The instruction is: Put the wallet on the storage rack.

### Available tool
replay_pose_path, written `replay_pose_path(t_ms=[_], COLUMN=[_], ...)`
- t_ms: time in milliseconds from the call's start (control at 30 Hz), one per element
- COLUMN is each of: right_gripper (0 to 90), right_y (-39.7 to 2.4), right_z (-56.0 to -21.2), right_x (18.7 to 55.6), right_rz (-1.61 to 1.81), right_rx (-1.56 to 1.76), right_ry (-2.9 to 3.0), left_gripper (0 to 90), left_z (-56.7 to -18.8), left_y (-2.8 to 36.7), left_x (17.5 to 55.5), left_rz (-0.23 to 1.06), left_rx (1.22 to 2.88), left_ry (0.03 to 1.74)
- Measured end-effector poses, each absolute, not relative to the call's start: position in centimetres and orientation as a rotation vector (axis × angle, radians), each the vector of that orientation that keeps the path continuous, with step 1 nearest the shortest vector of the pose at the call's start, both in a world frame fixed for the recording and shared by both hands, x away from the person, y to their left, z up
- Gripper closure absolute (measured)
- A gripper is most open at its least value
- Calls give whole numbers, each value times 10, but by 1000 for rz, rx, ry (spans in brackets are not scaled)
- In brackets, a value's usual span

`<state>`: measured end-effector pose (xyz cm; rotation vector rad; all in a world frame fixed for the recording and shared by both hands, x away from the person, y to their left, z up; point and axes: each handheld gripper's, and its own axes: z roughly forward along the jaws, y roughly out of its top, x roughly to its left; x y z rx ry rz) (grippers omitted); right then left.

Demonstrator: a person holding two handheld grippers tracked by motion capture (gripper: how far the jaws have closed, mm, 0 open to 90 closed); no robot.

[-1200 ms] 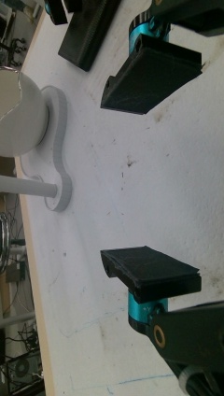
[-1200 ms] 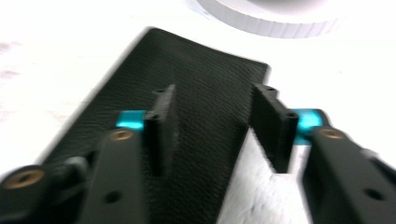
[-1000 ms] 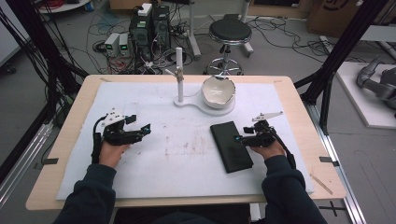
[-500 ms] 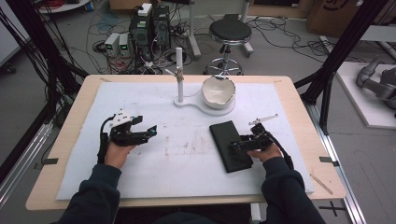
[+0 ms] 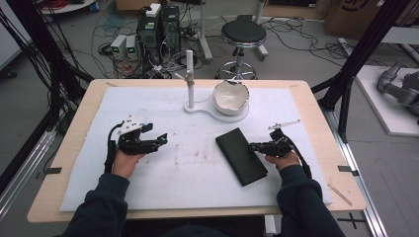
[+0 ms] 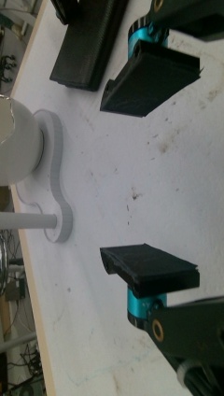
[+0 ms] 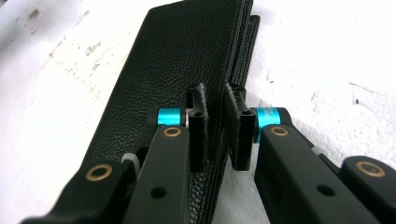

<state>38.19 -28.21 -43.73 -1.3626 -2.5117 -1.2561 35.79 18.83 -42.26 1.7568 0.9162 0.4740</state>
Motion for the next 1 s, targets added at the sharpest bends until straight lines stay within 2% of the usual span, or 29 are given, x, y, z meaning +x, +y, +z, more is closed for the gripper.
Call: replay_pose_path(t_ms=[200, 333, 533, 667, 867, 900, 967, 1000], right_gripper=[839, 841, 830, 815, 827, 779, 598, 598], right_y=[-283, -284, -281, -277, -274, -272, -266, -266], right_z=[-434, -429, -428, -428, -428, -427, -425, -425], right_x=[382, 380, 380, 379, 377, 376, 371, 371], right_rz=[-1295, -1343, -1377, -1347, -1307, -1309, -1323, -1323], right_rx=[-1338, -1301, -1254, -1243, -1243, -1232, -1221, -1221], right_ry=[-2507, -2503, -2499, -2544, -2645, -2676, -2725, -2725], left_gripper=[341, 297, 297, 340, 420, 420, 420, 420], left_z=[-423, -426, -433, -438, -445, -444, -441, -438], left_y=[159, 132, 82, 63, 55, 57, 59, 62], left_x=[363, 370, 385, 390, 390, 390, 390, 390], left_rz=[437, 384, 318, 295, 278, 283, 291, 303], left_rx=[1766, 1769, 1867, 1911, 1950, 1943, 1927, 1913], left_ry=[856, 812, 779, 757, 745, 744, 745, 747])
